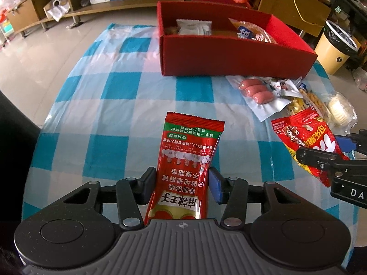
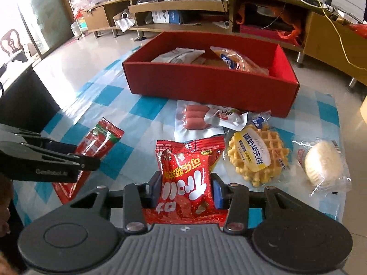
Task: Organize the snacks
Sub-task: 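Lift both held packs and carry them over the red box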
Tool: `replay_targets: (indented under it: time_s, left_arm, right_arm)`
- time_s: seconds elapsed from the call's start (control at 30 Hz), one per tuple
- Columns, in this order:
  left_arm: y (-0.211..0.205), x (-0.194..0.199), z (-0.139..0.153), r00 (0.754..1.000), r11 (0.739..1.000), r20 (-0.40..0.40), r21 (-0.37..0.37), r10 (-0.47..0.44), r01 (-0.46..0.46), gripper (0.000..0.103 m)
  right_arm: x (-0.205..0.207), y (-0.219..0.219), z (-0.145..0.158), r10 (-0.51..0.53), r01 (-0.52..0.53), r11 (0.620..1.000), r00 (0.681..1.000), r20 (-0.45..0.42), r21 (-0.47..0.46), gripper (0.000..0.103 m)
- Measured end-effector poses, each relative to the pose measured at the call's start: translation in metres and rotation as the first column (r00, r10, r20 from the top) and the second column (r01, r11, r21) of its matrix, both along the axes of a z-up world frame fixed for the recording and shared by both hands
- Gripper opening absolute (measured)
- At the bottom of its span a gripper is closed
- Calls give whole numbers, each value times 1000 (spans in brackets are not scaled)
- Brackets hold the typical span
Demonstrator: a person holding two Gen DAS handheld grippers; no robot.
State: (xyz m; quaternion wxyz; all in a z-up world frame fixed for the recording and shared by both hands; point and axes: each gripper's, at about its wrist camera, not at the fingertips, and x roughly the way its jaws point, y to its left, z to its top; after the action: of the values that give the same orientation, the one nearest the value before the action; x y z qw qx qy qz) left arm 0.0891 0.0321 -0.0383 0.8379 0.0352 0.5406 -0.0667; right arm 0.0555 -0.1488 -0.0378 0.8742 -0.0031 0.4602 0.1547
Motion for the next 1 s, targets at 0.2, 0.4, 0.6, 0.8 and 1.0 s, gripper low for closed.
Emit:
replay_targets:
  time_s: [0.2, 0.4, 0.6, 0.8, 1.0]
  left_arm:
    - [-15, 0, 10, 999, 1000, 42, 9, -26, 26, 56]
    - [-30, 1, 18, 996, 998, 71, 12, -58, 57, 56]
    - [-36, 2, 23, 992, 997, 103, 31, -67, 64, 56]
    - [-39, 5, 28, 989, 997, 128, 43, -67, 62, 57]
    - [-41, 8, 33, 987, 997, 150, 49, -61, 54, 57]
  right_arm:
    - [2, -2, 9, -3, 2, 1000, 999, 33, 22, 41]
    - [6, -6, 18, -14, 12, 999, 998, 63, 39, 41]
    - [9, -14, 23, -41, 36, 998, 996, 77, 57, 41]
    - [11, -15, 28, -47, 41, 997, 995, 93, 65, 41]
    - [13, -16, 30, -51, 44, 997, 994, 100, 69, 41]
